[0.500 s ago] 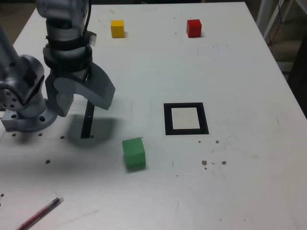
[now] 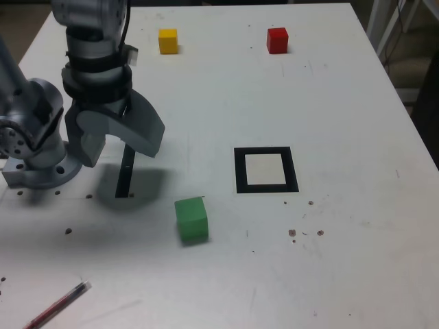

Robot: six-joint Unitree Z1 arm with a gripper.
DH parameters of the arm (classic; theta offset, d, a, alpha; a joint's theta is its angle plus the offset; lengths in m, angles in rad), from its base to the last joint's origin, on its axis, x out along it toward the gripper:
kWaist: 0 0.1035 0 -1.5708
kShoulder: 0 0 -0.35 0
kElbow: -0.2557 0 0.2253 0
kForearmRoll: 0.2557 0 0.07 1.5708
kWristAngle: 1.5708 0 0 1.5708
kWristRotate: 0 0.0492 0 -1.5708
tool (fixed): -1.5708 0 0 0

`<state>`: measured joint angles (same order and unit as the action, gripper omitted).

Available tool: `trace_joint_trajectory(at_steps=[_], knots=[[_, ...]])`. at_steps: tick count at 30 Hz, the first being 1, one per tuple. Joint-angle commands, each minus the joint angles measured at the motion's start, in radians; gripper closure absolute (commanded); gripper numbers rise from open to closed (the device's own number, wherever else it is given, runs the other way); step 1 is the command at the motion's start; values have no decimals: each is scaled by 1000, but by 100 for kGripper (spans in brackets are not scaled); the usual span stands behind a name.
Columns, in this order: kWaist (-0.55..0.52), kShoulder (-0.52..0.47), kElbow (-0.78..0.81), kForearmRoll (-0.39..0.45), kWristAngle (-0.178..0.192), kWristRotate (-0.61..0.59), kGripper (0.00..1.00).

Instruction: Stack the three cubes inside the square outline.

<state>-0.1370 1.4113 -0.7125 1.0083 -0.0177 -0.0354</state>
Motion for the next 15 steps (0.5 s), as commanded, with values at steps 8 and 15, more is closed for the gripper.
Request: trace_joint_trajectory(at_steps=[8,15], knots=[[8,2,-33,-21,-15,18,0],[21,51,-142,75,-33,-25,0]])
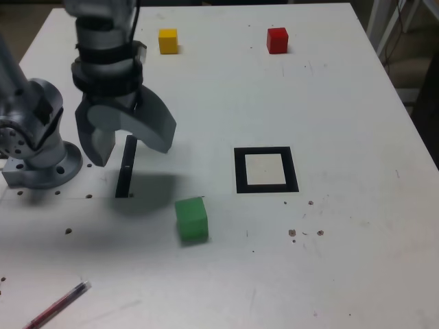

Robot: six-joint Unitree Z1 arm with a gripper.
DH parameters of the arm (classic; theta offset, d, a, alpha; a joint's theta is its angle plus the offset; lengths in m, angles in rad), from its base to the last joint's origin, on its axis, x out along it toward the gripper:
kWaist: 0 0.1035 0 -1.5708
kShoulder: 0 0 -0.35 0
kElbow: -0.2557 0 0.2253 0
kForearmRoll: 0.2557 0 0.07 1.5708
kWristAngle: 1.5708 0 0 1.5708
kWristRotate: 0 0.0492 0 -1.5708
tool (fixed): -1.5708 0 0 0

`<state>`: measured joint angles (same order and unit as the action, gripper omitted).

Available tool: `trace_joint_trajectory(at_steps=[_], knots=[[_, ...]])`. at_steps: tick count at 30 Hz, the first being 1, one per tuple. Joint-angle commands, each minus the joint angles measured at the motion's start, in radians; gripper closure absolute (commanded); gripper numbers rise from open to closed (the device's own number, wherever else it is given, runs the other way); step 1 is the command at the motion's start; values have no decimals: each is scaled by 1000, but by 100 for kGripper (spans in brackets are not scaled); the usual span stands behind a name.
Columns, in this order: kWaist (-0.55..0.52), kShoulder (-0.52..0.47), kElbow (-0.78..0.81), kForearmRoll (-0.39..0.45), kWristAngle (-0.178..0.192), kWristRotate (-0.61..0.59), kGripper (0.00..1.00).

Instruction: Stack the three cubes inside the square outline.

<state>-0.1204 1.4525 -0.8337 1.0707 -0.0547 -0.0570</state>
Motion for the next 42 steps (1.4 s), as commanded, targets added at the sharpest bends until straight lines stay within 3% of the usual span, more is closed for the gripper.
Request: trace_joint_trajectory(at_steps=[1,8,15,21,28,42], knots=[[8,22,-54,35,12,-5,0],[32,175,-334,224,59,15,0],[68,251,-537,308,117,40,0],[174,314,-698,386,142,123,0],[341,403,-931,500,203,253,0],[583,689,-1288,545,268,480,1]])
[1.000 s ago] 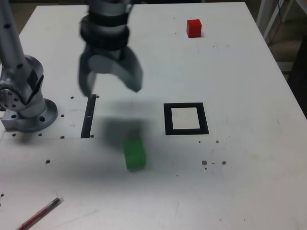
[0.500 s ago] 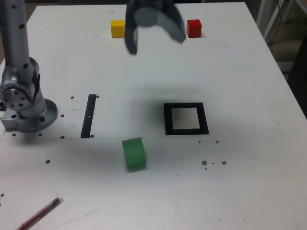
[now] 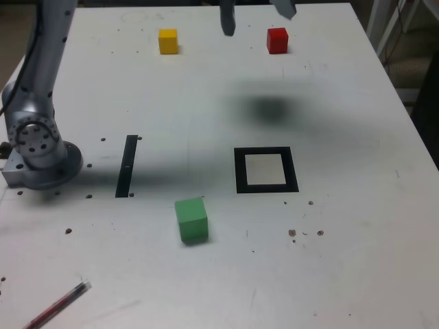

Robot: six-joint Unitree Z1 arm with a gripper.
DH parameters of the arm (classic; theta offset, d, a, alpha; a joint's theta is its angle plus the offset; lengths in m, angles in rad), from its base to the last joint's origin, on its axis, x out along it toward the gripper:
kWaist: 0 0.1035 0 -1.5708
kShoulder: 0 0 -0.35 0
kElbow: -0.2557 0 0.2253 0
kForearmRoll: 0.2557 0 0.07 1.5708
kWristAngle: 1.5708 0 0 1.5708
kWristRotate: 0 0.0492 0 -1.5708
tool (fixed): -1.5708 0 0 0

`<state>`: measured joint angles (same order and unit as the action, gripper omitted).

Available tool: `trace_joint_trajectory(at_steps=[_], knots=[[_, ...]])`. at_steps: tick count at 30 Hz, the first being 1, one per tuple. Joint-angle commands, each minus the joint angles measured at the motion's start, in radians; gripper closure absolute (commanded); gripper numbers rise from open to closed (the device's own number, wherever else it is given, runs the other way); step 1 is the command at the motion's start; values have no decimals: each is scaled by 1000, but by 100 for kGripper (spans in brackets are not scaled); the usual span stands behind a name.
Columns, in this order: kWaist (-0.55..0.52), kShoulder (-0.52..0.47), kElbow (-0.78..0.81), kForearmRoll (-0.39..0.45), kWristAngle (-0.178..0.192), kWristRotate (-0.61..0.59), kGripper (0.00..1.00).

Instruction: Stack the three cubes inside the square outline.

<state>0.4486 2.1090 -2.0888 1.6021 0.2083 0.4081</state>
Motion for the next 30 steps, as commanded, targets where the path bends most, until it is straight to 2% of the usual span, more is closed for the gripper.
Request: trace_joint_trajectory(at_steps=[1,18,30], knots=[[24,51,-62,16,6,27,1],[228,368,-479,38,-24,199,0],[223,505,-597,38,-4,212,3]])
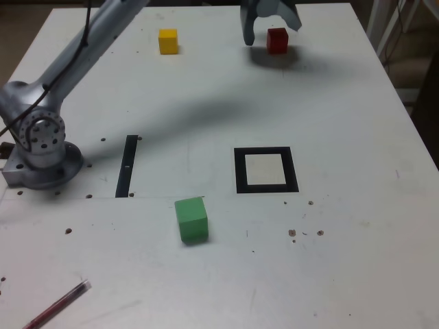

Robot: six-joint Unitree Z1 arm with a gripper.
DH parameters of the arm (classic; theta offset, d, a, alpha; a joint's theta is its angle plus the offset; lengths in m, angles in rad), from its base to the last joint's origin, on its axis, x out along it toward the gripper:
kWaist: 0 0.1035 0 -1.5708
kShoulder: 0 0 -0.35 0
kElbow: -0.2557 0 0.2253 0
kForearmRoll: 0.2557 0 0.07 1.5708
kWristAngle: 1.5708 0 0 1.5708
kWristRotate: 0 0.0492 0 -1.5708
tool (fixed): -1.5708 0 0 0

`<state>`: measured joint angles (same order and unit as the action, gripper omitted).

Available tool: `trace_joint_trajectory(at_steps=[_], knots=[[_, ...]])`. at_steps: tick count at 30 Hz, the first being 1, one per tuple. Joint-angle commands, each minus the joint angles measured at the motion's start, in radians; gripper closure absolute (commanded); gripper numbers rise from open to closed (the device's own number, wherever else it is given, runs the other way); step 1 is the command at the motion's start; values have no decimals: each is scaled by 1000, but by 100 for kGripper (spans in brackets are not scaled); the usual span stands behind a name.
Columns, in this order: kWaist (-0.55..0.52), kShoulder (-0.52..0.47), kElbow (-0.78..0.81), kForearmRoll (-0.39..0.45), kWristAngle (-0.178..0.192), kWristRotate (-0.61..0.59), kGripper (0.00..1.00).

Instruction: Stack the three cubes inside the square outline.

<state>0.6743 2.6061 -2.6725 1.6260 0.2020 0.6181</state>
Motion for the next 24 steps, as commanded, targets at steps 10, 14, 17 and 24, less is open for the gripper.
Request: trace_joint_trajectory(at_steps=[10,14,17,24], knots=[[-32,31,-79,12,-2,-4,10],[-33,43,-87,9,-14,-16,14],[-33,50,-87,7,-7,-27,18],[-27,51,-87,5,1,-41,28]])
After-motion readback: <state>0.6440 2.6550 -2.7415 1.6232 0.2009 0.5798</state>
